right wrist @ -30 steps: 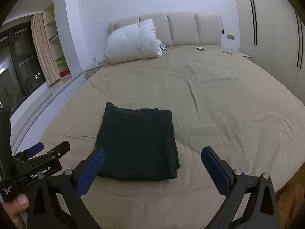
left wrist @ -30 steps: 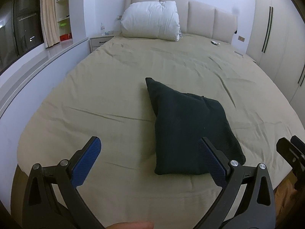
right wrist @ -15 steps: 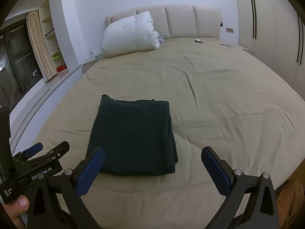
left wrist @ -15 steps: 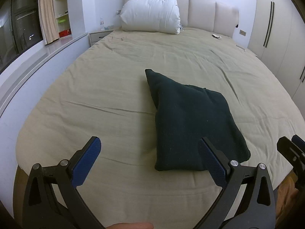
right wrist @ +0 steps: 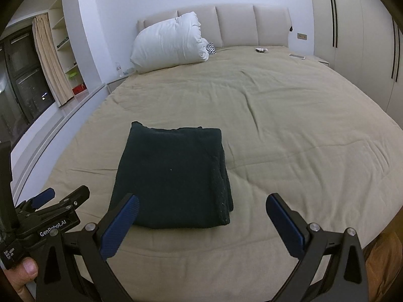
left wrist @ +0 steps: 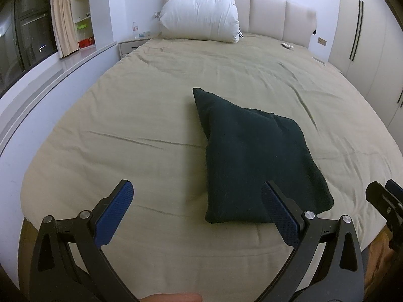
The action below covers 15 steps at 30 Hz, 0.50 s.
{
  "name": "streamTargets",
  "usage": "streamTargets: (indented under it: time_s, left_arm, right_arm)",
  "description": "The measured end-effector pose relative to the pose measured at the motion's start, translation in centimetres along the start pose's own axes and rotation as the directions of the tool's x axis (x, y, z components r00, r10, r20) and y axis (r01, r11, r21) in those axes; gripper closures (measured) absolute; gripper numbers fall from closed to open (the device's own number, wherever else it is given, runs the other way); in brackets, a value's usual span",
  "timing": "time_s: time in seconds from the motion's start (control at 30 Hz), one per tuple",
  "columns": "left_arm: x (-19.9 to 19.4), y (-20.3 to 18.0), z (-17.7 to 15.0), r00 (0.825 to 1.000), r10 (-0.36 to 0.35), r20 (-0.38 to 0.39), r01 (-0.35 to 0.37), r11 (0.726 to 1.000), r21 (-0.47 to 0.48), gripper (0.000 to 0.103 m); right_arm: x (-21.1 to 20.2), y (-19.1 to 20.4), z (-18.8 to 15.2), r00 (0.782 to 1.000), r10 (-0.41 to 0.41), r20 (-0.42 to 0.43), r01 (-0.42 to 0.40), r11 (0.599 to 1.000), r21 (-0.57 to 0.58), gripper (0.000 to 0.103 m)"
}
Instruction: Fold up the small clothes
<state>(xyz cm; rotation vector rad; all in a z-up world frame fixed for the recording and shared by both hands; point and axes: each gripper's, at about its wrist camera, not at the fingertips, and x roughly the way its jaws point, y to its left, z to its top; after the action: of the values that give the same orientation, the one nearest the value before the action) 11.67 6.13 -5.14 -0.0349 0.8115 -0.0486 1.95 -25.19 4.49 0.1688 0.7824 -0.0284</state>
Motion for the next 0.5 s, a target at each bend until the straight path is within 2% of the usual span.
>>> streamTargets:
  time_s: [0.5]
  left_arm:
    - [0.53, 0.04, -0.36, 1.0, 0.009, -0.014, -0.009, 1.0, -0.001, 0.0]
  right_arm:
    - [-0.01, -0.09, -0.21, 1.0, 0.0, -0.006, 0.0, 1.0, 0.003, 0.0]
